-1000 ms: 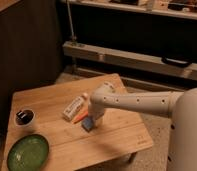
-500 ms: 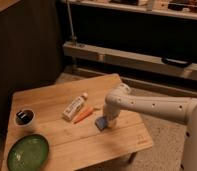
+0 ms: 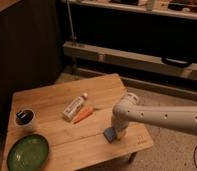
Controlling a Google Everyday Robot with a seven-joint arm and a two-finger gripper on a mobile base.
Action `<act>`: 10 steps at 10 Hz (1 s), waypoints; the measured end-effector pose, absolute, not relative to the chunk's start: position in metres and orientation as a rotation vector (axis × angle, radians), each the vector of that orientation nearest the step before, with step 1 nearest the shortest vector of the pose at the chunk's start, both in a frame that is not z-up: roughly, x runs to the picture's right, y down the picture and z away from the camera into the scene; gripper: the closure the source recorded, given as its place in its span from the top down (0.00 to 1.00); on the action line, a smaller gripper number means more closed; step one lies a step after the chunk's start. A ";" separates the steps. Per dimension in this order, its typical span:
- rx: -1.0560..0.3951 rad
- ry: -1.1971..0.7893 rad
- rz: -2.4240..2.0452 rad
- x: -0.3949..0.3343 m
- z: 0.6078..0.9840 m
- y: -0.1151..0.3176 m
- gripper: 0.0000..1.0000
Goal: Wipe the white sponge on the table
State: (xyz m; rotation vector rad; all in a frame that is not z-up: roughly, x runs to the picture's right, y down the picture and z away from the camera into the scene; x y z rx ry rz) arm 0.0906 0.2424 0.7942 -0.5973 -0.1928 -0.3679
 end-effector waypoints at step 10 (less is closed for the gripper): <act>-0.530 -0.352 -0.574 -0.047 0.787 0.236 0.06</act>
